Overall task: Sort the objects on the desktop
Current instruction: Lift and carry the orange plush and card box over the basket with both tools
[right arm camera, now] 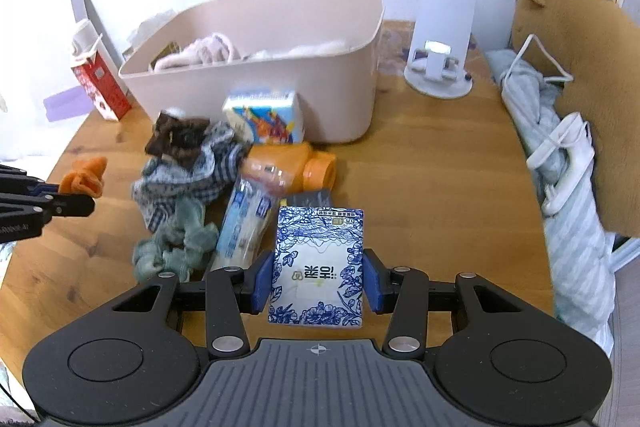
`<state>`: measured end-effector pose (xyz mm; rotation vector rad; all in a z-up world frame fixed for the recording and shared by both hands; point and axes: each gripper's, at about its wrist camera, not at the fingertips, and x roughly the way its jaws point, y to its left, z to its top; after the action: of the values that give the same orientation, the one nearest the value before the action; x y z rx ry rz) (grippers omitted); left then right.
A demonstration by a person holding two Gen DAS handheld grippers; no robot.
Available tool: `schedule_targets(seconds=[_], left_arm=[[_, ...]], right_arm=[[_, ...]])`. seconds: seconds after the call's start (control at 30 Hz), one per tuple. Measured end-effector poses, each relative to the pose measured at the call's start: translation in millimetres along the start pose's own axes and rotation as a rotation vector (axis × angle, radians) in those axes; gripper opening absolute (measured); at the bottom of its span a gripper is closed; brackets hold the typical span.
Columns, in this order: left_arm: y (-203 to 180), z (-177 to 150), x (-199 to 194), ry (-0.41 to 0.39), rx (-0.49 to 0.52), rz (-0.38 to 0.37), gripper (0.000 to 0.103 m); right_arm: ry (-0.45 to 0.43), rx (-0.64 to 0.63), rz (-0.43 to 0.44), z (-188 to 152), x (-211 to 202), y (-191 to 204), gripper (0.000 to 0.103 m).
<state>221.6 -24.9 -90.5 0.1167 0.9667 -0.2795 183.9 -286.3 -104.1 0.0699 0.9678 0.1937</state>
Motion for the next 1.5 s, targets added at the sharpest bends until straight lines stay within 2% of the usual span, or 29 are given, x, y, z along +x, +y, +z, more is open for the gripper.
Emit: schedule_targets(seconds=[0.43, 0.73, 1.03, 1.2, 1.5], left_arm=[[10.8, 32.5, -17.4, -0.077, -0.02, 0.044, 0.008], [25.1, 67.3, -14.6, -0.121, -0.017, 0.069, 0.009], [20.6, 107.4, 1.3, -0.16, 0.064, 0.101, 0.009], [14.5, 122.4, 19.5, -0.149, 0.094, 0.106, 0.009], [5.9, 144.3, 58.1, -0.099, 0.068, 0.09, 0.009]], right_arm=[[-0.103, -0.026, -0.034, 44.2, -17.1, -23.2, 0.043], [-0.17, -0.029, -0.06, 79.0, -18.6, -34.3, 0.043], [-0.224, -0.078, -0.09, 118.8, -12.6, -36.9, 0.043], [-0.249, -0.092, -0.088, 139.3, -4.7, -32.4, 0.043], [-0.235, -0.145, -0.048, 160.6, 29.9, -7.7, 0.043]])
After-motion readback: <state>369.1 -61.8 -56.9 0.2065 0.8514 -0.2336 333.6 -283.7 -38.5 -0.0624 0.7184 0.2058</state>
